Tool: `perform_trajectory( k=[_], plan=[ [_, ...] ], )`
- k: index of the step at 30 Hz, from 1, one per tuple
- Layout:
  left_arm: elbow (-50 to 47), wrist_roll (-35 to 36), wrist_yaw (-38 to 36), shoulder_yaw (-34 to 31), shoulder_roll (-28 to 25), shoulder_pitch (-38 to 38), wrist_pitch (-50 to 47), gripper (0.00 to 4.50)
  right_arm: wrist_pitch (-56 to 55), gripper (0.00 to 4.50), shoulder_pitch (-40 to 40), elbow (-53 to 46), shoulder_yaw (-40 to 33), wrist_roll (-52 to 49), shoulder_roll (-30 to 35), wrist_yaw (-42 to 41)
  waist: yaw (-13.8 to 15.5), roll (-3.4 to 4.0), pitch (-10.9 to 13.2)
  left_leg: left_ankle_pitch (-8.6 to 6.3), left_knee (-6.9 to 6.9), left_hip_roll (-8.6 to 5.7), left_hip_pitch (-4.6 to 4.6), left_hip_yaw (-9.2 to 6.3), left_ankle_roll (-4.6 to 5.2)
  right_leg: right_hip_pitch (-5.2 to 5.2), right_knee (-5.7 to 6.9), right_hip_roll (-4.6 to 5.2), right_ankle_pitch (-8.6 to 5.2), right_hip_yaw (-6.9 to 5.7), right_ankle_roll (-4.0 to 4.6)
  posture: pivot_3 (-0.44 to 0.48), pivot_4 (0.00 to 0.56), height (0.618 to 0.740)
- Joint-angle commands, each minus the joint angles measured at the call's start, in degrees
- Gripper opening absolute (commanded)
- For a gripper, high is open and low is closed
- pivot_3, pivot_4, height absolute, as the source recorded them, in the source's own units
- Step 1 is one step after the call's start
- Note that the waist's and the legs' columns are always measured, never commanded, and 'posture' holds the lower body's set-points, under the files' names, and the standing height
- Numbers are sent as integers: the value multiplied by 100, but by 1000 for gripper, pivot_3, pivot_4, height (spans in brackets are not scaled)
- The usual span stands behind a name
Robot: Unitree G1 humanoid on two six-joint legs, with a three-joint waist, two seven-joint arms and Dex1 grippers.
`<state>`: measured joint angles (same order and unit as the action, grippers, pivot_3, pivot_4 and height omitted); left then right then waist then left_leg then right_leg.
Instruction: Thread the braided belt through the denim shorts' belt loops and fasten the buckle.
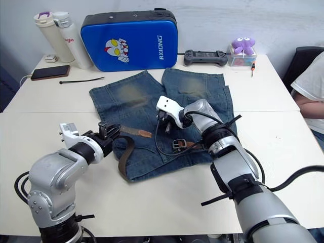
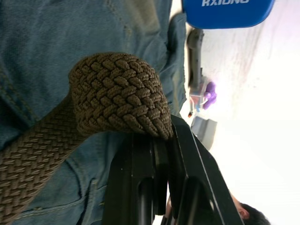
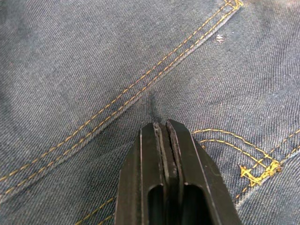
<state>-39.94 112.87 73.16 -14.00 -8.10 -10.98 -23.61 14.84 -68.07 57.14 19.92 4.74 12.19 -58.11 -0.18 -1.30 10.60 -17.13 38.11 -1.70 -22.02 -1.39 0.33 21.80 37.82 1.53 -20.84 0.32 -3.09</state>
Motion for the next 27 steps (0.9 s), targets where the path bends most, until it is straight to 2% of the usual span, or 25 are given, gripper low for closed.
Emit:
perform_trajectory(
  k=[1,7,14,17,22,25,27],
  plan=[
    [-182,13,-154,88,-72,24,53,0,-188,28,-157,278,-204,114,-64,556,-1,1,0,1,0,0,0,0,-1,0,0,0,1,0,2,0,150,739],
    [-57,13,-351,123,-179,35,46,0,-585,28,-532,824,-678,60,-260,1723,2,6,4,2,-5,0,-10,-3,-3,11,-2,0,2,-2,4,0,150,739],
    [457,13,-780,1,-636,-205,30,0,-866,28,-657,1192,-911,154,-300,2459,7,8,5,4,-10,0,-44,-5,-4,43,-7,1,3,-3,4,0,150,739],
    [623,-55,-1131,-34,-929,-306,71,0,-770,28,-616,1137,-969,92,-278,2299,5,8,5,4,-10,0,-62,-5,-3,58,-6,2,2,-4,4,0,150,739],
    [663,-222,-1702,48,-1059,-271,110,0,75,28,-473,569,-1303,-371,-237,1386,1,10,7,5,-11,1,-85,-8,-3,77,-12,2,3,-7,4,0,150,739],
    [619,-353,-1993,146,-1080,-241,77,0,747,1039,-308,-147,-1433,-648,-125,855,4,10,7,5,-11,1,-102,-14,-2,88,-16,3,3,-13,4,0,150,739],
    [532,-555,-2316,273,-1180,-237,-72,0,1247,1982,-172,-817,-1487,-813,19,627,4,14,9,5,-15,2,-105,-17,-2,90,-18,3,3,-16,4,0,150,739]
  ],
)
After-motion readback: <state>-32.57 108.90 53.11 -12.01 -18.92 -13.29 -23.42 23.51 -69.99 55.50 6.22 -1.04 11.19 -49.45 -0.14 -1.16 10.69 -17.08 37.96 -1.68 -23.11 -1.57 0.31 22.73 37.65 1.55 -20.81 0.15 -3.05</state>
